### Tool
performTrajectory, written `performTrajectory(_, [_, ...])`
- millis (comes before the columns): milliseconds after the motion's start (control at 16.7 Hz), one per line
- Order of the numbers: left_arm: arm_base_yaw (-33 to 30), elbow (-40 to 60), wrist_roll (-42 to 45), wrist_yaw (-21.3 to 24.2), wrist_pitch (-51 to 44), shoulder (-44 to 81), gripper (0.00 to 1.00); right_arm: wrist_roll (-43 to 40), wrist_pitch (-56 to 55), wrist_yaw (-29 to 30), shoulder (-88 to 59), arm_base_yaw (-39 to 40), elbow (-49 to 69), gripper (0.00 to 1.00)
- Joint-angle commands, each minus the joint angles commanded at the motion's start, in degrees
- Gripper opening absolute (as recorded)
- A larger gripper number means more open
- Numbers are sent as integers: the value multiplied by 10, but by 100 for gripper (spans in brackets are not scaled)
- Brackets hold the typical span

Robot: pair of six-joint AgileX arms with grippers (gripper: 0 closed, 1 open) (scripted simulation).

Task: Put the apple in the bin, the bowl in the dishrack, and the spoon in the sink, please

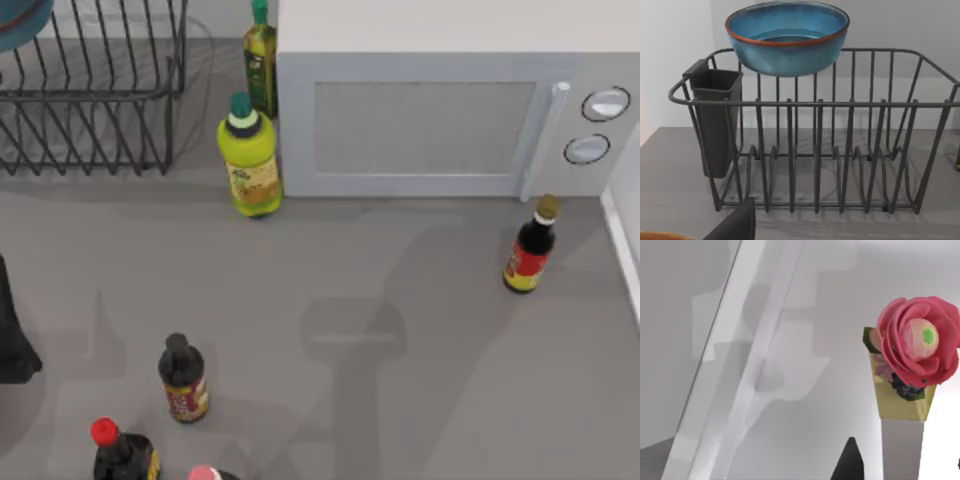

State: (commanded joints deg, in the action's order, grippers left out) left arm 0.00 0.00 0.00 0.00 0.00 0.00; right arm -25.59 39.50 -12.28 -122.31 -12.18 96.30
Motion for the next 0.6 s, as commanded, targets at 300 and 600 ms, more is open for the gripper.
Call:
performTrajectory(300, [0,0,0,0,0,0,100,6,-63,2,-41,5,-16,0])
performTrajectory(600, [0,0,0,0,0,0,100,7,-64,2,-42,5,-17,15])
